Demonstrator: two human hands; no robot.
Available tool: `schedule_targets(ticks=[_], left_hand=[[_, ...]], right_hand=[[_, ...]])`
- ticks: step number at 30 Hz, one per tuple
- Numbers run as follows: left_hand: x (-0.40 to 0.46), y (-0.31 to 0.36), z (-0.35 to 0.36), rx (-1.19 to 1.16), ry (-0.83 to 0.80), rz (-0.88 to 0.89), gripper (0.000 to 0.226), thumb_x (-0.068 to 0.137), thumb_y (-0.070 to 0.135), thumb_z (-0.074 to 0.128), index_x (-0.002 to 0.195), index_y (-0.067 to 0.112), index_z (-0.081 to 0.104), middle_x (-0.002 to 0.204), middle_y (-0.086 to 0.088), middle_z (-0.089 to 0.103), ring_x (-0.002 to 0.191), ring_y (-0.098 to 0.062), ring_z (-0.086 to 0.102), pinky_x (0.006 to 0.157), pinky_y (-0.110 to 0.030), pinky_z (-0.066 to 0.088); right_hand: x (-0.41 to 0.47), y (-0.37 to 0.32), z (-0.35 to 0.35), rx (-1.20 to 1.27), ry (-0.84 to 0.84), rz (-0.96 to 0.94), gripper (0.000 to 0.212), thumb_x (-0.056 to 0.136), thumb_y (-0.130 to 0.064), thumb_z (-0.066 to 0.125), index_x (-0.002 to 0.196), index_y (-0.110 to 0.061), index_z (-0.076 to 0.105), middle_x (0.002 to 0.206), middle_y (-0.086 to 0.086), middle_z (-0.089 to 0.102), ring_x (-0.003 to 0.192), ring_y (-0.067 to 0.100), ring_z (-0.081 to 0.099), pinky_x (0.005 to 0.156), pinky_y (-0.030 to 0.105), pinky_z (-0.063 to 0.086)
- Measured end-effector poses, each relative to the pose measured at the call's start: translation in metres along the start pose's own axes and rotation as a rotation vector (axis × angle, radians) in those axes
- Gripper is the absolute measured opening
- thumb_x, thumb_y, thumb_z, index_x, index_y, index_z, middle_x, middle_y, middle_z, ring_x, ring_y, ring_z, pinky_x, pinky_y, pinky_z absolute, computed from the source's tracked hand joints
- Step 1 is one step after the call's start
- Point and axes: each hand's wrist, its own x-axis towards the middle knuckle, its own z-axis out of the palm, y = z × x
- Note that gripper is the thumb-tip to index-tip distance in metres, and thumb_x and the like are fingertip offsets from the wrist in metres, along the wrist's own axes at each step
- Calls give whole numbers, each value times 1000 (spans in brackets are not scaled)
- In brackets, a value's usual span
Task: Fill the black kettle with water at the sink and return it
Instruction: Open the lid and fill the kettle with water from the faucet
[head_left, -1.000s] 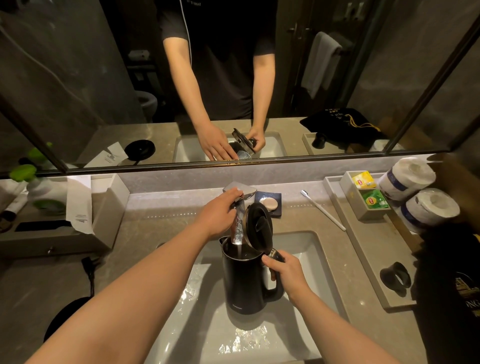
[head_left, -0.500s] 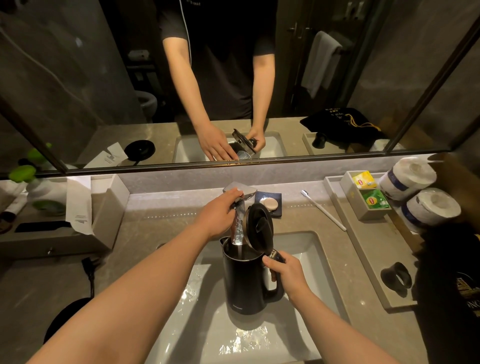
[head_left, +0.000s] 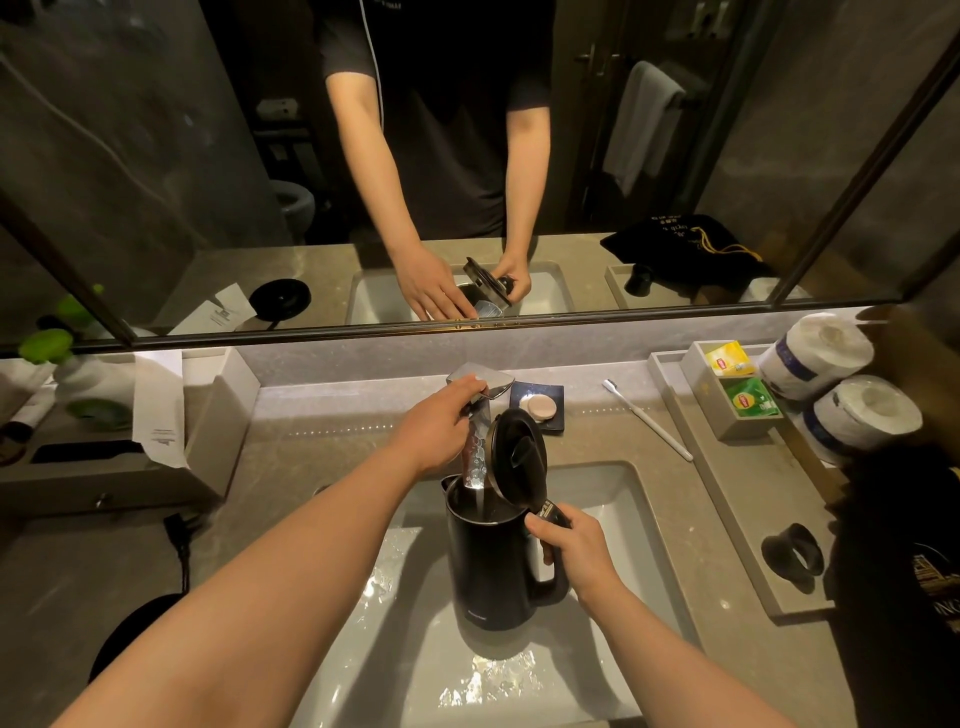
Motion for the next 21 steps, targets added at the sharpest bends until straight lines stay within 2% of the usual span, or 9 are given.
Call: schedule_targets(ticks=[4,15,21], left_hand=[[0,2,-1,0,-2,4,53,89,7,46,136,29,41,147,0,40,128,-23,41,104,-39,36],[-2,3,0,0,3,-19,57,89,7,46,140,32,37,151,3,34,133,-22,36,106,-38,33],[-3,3,-1,-7,7,-14,56,89,7,46,139,31,38,151,3,34,133,-22,37,105,-37,32]], right_hand=[[-1,0,1,-6,4,3,23,80,-27,76,71,-9,65,58,2,62,52,16,55,52,24,48],[-2,0,-2,20,2,-5,23,75,-30,78,67,-12,65,55,2,60,51,18,53,53,29,47],[-2,-1,-1,28,10,-7,38,66,-38,79,73,-3,64,57,5,59,52,19,51,56,34,46]])
